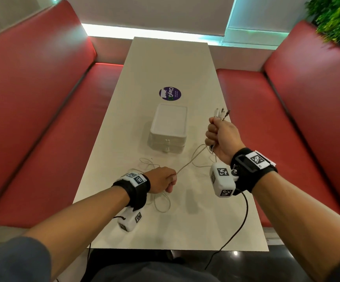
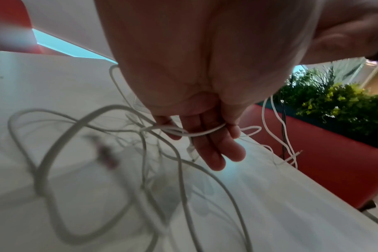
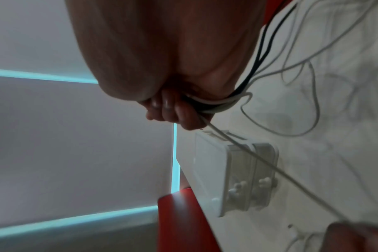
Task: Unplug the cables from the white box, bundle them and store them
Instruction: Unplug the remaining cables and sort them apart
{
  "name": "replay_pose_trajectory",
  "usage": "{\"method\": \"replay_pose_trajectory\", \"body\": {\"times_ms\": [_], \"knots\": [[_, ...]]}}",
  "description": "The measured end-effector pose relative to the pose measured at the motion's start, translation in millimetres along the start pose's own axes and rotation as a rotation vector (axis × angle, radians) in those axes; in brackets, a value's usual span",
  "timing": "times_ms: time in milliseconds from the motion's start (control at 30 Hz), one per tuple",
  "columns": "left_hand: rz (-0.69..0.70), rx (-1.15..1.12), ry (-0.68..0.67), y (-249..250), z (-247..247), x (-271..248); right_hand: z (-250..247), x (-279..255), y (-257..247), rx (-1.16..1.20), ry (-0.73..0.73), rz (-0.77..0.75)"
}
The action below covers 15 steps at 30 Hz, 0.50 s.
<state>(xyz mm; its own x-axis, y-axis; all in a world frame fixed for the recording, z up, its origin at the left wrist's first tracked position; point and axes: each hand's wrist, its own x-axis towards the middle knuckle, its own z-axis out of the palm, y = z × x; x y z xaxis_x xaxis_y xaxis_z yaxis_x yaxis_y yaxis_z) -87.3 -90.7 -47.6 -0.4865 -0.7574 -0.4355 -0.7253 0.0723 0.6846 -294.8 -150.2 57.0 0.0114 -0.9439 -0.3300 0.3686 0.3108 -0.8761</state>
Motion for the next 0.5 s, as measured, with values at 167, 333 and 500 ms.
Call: {"method": "replay_pose_trajectory", "body": {"times_ms": [167, 333, 500], "knots": [[0.034, -0.050, 0.143, -1.5, -5.2, -0.4, 2.7, -13.8, 18.6, -1.137, -0.294, -0.238], [0.113, -0.028, 0.231, 11.8, -18.8, -6.5, 9.5, -20.4, 52.6, -1.647, -0.546, -0.172], [0.082, -0.041, 0.274, -1.1, -23.9, -5.1, 7.4, -10.2, 33.7, -1.319, -0.473, -0.107]]}}
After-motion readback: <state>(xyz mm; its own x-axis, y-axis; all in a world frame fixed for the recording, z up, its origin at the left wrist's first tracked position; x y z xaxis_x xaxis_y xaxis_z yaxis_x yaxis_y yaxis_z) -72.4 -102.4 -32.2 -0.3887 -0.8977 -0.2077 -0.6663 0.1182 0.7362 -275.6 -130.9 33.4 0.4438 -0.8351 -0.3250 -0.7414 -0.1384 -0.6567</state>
